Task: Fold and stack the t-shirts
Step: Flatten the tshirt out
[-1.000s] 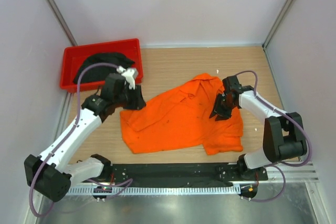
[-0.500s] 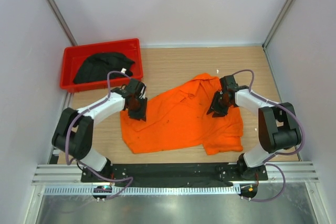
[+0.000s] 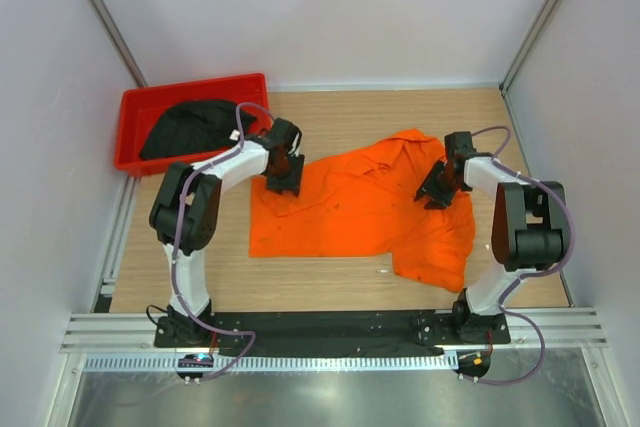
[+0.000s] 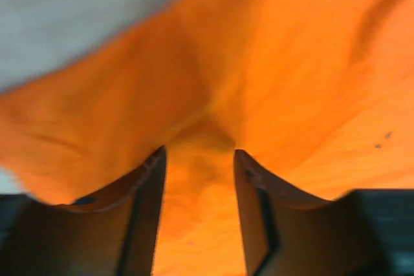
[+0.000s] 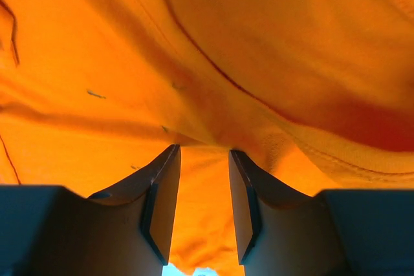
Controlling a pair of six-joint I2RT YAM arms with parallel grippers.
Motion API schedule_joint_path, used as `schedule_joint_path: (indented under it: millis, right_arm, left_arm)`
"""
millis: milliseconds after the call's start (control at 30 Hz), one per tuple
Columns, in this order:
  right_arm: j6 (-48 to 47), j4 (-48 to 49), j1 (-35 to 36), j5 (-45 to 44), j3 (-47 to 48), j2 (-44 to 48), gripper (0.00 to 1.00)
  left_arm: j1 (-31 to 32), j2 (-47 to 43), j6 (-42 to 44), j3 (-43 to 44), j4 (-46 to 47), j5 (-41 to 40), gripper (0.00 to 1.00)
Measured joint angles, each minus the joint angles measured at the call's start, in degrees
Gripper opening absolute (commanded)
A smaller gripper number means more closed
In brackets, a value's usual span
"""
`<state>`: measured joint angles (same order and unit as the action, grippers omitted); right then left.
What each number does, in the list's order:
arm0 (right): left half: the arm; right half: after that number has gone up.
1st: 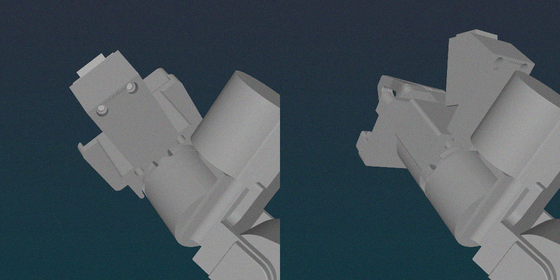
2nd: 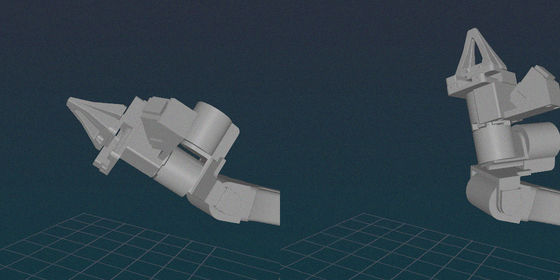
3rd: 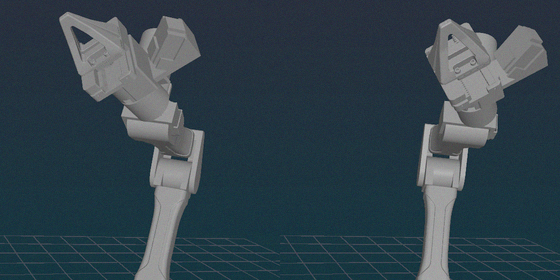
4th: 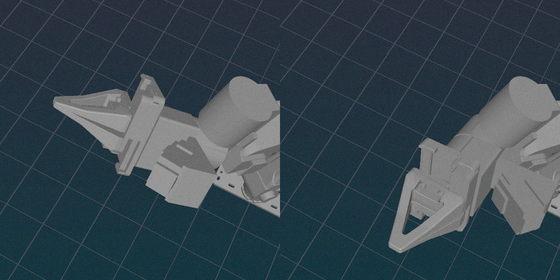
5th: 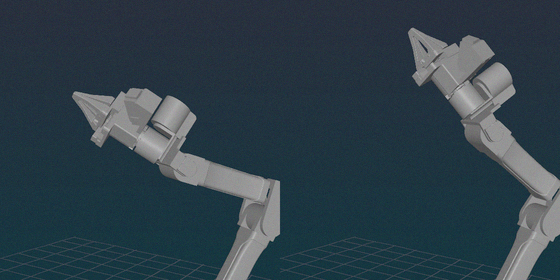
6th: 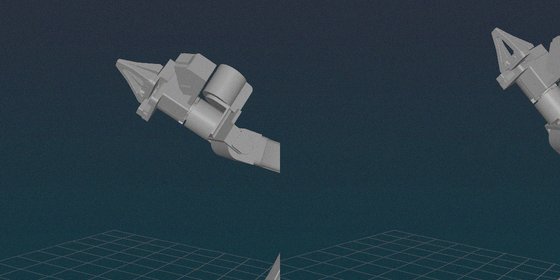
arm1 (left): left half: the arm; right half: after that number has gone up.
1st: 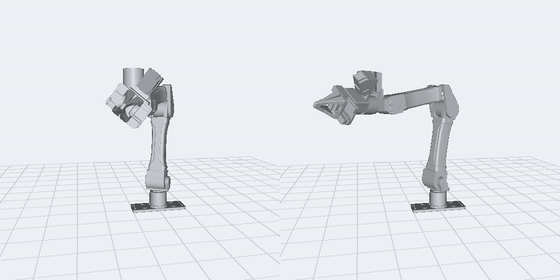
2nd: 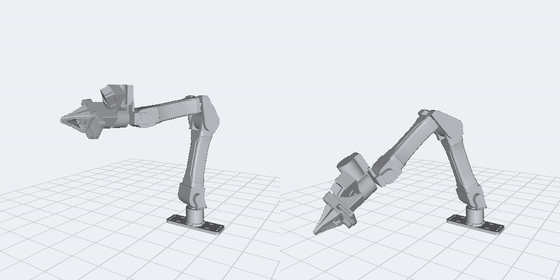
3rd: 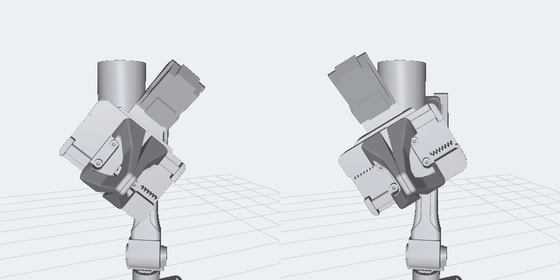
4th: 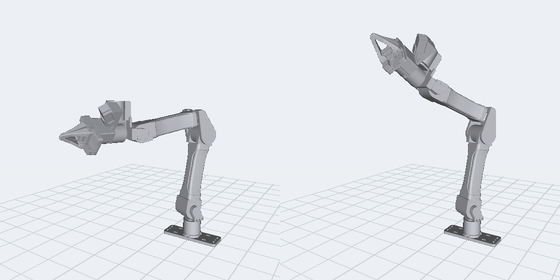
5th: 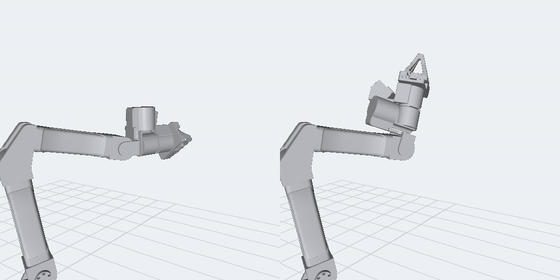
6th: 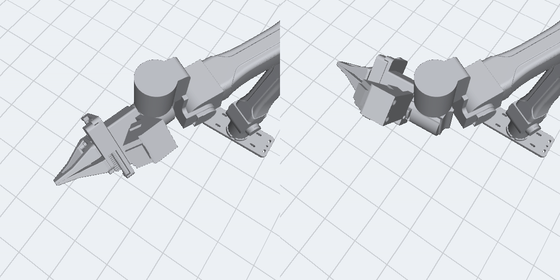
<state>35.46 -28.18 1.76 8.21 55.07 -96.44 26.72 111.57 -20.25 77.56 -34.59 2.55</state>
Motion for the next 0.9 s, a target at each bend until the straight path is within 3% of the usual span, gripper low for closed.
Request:
schedule_joint_path:
  millis: [67,133,167,200,367,467,500,533,567,633,833,900]
  right_arm:
    - [-1.8,-1.2,-2.4,-1.0,3.1,-2.1,0.46]
    - [-4.0,-2.5,-3.6,-2.8,6.2,-3.9,0.48]
    - [-5.3,-3.3,-3.9,-3.4,7.8,-4.6,0.50]
    - [-6.4,-4.5,-4.1,-3.9,9.4,-5.1,0.51]
    - [-9.2,-8.7,-3.2,-4.3,14.4,-3.4,0.58]
    - [-9.1,-10.5,-2.9,-1.9,13.9,2.5,0.60]
    - [-8.7,-10.6,-2.8,-0.8,12.8,4.8,0.60]
    - [-8.4,-10.6,-2.8,0.1,11.6,6.8,0.60]
    - [-8.3,-10.9,-2.8,0.9,10.3,8.5,0.61]
    - [-7.9,-11.4,-2.8,2.5,7.2,11.9,0.61]
    - [-7.9,-13.9,-2.8,4.3,1.4,15.2,0.61]
    - [-7.9,-14.4,-2.8,4.5,0.1,16.0,0.61]
  left_arm:
    - [0.0,1.4,0.7,3.8,-0.3,-1.6,0.63]
    - [0.1,1.2,1.4,7.3,-2.1,-3.8,0.70]
    - [0.1,0.0,1.7,8.3,-2.6,-5.1,0.88]
    - [0.1,-1.8,2.2,8.4,-2.9,-6.2,0.99]
    - [-0.1,-20.2,2.2,2.8,-3.7,-7.5,1.00]
    - [-0.4,-32.2,-1.2,-1.1,-3.8,-6.0,1.00]
    - [-0.7,-34.8,-2.6,-2.3,-3.7,-4.0,0.96]
    - [-0.9,-36.5,-4.0,-4.0,-3.4,-2.1,0.84]
    - [-1.0,-37.4,-5.5,-5.7,-3.0,-0.7,0.53]
    - [-1.3,-38.2,-9.0,-10.4,-3.1,2.3,0.38]
    - [-1.3,-37.2,-20.0,-32.2,-1.3,5.6,0.33]
    - [-1.4,-38.0,-21.9,-34.2,-2.6,5.2,0.44]
